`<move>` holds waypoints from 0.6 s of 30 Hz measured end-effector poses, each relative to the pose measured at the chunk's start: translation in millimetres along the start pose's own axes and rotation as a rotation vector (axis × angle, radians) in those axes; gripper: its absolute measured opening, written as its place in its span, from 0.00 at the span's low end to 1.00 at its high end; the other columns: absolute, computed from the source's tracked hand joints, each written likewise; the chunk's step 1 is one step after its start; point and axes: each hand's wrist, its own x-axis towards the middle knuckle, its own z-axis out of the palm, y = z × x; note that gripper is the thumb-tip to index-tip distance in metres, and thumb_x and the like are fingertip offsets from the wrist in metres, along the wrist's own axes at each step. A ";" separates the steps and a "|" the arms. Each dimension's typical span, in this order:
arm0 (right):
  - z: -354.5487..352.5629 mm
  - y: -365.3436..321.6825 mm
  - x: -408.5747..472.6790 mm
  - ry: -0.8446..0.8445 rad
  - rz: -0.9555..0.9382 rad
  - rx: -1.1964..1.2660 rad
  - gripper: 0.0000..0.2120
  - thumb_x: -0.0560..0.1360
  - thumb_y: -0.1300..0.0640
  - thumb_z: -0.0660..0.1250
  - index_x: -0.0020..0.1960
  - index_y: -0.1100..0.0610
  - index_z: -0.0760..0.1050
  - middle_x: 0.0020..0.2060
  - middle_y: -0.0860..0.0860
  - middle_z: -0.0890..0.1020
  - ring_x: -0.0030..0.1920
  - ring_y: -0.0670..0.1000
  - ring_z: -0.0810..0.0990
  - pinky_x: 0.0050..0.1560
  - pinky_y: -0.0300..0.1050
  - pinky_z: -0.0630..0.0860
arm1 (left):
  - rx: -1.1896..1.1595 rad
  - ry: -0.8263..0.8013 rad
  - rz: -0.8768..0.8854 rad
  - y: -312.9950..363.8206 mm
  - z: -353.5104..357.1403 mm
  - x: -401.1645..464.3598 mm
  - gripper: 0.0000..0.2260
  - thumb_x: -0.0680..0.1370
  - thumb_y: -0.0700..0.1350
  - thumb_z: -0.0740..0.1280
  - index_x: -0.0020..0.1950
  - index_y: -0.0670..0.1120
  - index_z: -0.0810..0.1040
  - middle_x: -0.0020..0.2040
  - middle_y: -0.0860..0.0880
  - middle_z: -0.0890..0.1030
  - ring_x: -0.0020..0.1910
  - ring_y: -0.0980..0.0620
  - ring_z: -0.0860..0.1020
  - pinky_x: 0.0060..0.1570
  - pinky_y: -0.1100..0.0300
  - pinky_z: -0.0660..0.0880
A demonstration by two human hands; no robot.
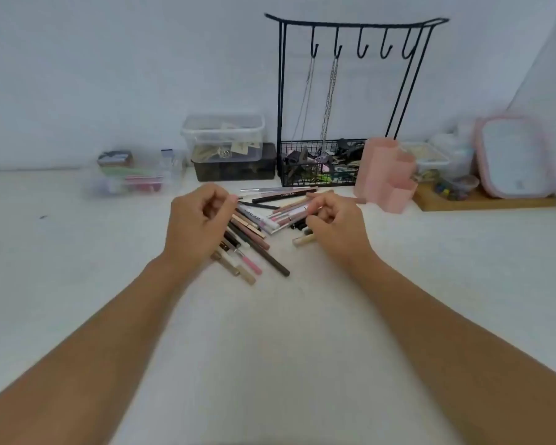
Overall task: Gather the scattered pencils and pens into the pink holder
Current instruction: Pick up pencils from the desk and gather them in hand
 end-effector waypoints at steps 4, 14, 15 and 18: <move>-1.4 -1.1 -5.9 -0.075 -0.003 -0.005 0.08 0.70 0.69 0.68 0.42 0.57 0.77 0.24 0.47 0.72 0.26 0.45 0.67 0.33 0.42 0.71 | 0.024 -0.050 -0.068 -5.5 2.9 -9.2 0.07 0.77 0.41 0.72 0.41 0.52 0.81 0.29 0.48 0.76 0.28 0.54 0.72 0.33 0.62 0.70; 5.6 -10.9 -11.6 -0.440 -0.104 -0.424 0.10 0.66 0.45 0.73 0.38 0.49 0.75 0.30 0.45 0.78 0.32 0.44 0.75 0.36 0.43 0.74 | 0.095 -0.180 0.003 -8.6 2.0 -4.0 0.05 0.77 0.40 0.73 0.42 0.47 0.82 0.26 0.43 0.73 0.26 0.56 0.69 0.36 0.70 0.68; 5.9 -12.8 -11.6 -0.451 -0.113 -0.464 0.11 0.66 0.44 0.73 0.38 0.49 0.75 0.31 0.45 0.78 0.34 0.44 0.75 0.36 0.42 0.72 | 0.091 -0.185 -0.010 -8.3 1.1 -3.7 0.05 0.77 0.39 0.72 0.42 0.46 0.82 0.27 0.43 0.74 0.26 0.56 0.69 0.36 0.68 0.69; 6.4 -14.5 -11.9 -0.462 -0.140 -0.495 0.11 0.66 0.42 0.72 0.38 0.48 0.75 0.32 0.45 0.76 0.34 0.43 0.74 0.35 0.41 0.68 | 0.031 -0.214 -0.100 -9.6 0.1 -3.7 0.09 0.77 0.36 0.65 0.43 0.47 0.82 0.30 0.47 0.78 0.29 0.51 0.73 0.33 0.58 0.71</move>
